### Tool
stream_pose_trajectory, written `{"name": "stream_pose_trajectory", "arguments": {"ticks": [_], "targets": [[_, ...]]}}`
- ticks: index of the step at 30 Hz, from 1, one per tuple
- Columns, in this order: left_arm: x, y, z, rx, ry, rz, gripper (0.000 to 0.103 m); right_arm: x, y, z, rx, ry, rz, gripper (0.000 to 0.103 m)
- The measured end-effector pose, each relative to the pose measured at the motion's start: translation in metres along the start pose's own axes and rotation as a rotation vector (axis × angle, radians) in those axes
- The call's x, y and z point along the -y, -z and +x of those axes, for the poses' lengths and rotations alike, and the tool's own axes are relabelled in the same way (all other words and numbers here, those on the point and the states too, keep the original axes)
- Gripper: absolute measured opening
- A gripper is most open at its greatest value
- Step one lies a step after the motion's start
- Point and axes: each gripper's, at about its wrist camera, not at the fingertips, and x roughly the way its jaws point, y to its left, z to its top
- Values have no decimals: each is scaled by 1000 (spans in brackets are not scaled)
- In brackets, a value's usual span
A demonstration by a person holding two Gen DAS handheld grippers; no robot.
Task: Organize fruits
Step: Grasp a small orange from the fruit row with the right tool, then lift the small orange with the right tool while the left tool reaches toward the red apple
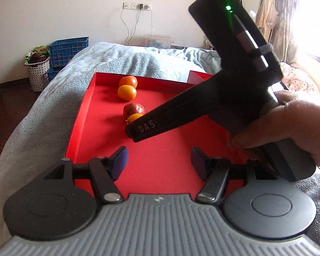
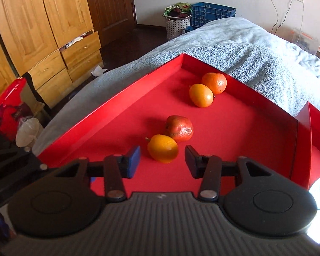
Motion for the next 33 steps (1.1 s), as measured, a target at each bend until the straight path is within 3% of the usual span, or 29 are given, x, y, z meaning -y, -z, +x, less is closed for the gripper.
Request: {"name": "stream_pose_trajectory", "arguments": {"ticks": [8,13,19,23,28,33], "targets": [[-5,2,8,-20,6,-26,71,2,1,2,0,3,1,34],[-7,2,10,-37,-8,-40,71,10,7,-30,84,-5,43,34],[-5,-15,15,-49,-24,-36,71,33,48,-96,202,69,112,34],[9,-35,22,-57,14,27,72,43,79,-128,247,110,152,34],[38,-60,45,-57,35,147,76,41,115,-147,307,133,178,34],[51,-77,83,-112,49,166,75,35,134,-150,352,121,195,34]]}}
